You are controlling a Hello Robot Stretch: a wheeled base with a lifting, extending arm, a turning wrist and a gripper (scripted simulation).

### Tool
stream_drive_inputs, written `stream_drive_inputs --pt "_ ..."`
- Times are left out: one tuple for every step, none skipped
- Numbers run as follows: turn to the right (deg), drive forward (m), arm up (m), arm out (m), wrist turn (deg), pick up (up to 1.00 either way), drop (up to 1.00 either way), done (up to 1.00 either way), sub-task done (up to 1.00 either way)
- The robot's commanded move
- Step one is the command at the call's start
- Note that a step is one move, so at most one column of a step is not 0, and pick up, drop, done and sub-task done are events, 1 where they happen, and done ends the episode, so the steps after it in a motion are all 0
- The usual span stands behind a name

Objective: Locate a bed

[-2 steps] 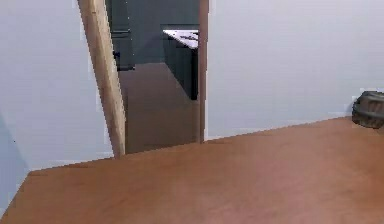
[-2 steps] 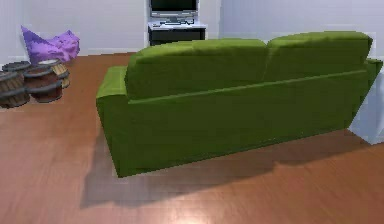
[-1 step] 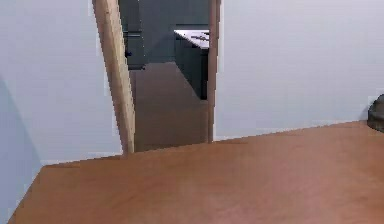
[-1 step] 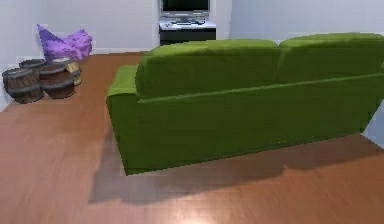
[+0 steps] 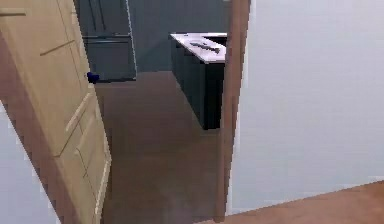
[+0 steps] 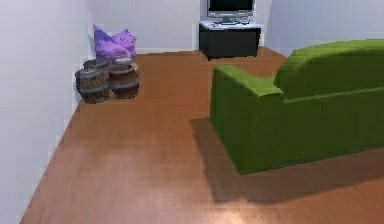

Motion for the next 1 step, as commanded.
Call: stream_drive_inputs --pt "0.0 1.0 0.0 0.0 0.0 0.0 0.0 0.0 0.0"
